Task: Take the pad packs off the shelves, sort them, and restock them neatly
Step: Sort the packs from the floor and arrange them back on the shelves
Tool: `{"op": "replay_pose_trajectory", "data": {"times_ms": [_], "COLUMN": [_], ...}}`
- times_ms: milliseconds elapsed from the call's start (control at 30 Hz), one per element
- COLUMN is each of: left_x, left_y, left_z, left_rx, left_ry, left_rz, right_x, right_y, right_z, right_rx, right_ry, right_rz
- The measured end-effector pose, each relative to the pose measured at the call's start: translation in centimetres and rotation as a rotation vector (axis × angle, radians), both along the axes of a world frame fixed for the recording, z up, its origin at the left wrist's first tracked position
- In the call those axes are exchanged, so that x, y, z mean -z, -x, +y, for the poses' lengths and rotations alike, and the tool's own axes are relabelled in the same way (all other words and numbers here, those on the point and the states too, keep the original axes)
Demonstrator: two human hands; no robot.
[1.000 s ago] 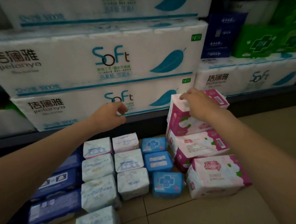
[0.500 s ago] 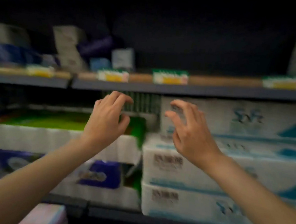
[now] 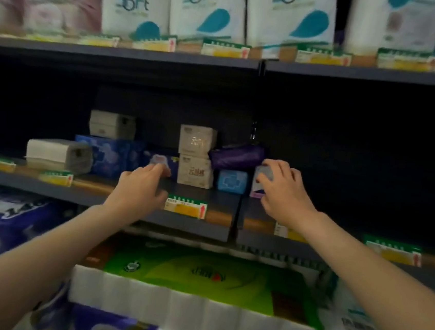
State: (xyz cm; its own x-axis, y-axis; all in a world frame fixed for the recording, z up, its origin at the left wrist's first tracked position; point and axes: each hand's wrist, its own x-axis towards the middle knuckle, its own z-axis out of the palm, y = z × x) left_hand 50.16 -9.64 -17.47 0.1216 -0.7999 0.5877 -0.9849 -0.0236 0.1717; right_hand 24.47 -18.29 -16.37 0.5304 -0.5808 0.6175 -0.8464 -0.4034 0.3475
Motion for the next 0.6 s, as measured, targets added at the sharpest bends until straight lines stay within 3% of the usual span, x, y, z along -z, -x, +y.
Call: {"op": "replay_pose_trajectory", "data": {"times_ms": [100, 267, 433, 600], "left_x": [-1.3, -1.2, -0.4, 0.5], "left_y": [0.2, 2.1, 1.2, -1.0], "left_z": [-2.3, -6.6, -8.0, -9.2], "left_rx": [-0.058, -0.013, 0.032, -0.017], "left_ry": [-0.035, -0.02, 0.055, 0.097], "left_rz": [0.039, 0.097, 0.166, 0.246], "right_x": [-0.3, -2.2, -3.0, -2.6], "right_y": [-0.8, -0.4, -2.8, -6.5], "right_z": [-2.0, -7.6, -14.5, -19.5], "right_rx": [0.097, 0.117, 0.148, 0.192], "right_ry": [-0.135, -0.32, -0.183, -0.05], "right_rz": [-0.118, -0.001, 0.217, 0.225]}}
